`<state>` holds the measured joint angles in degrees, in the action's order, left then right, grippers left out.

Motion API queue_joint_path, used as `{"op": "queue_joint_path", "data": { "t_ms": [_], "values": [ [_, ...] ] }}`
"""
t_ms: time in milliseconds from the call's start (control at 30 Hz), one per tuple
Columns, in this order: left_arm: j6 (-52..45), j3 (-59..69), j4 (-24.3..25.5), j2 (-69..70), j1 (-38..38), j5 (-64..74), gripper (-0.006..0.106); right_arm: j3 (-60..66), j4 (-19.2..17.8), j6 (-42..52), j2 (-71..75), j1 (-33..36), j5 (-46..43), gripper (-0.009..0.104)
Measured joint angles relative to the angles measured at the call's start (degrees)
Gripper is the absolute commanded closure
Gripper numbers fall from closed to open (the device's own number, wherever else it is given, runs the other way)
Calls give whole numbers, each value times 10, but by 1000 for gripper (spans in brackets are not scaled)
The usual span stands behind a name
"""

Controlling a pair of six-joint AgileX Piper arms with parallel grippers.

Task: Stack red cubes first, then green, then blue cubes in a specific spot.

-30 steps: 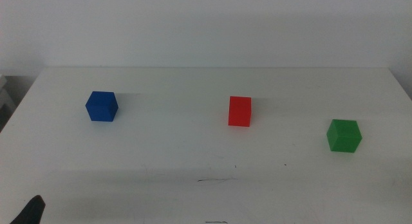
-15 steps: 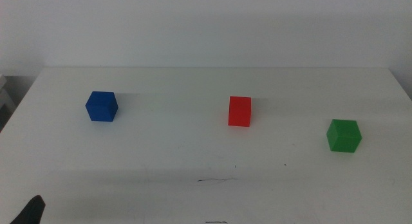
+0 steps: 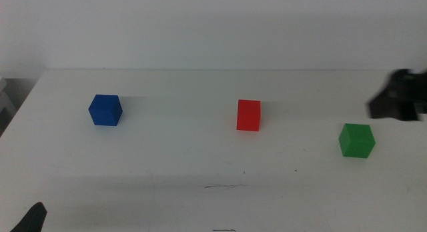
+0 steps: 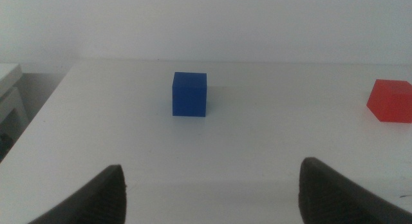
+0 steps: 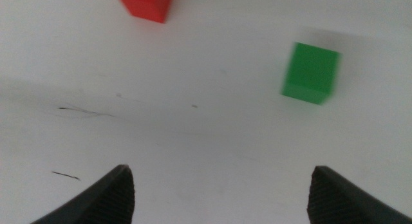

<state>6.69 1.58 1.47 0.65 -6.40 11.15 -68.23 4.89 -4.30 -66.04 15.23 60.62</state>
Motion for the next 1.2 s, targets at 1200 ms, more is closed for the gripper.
{"op": "queue_joint_path", "data": {
  "t_ms": [1200],
  "values": [
    [1, 0, 0, 0, 0, 0, 11, -613, -87, -212, -664, 129, 99, 1]
  ]
}}
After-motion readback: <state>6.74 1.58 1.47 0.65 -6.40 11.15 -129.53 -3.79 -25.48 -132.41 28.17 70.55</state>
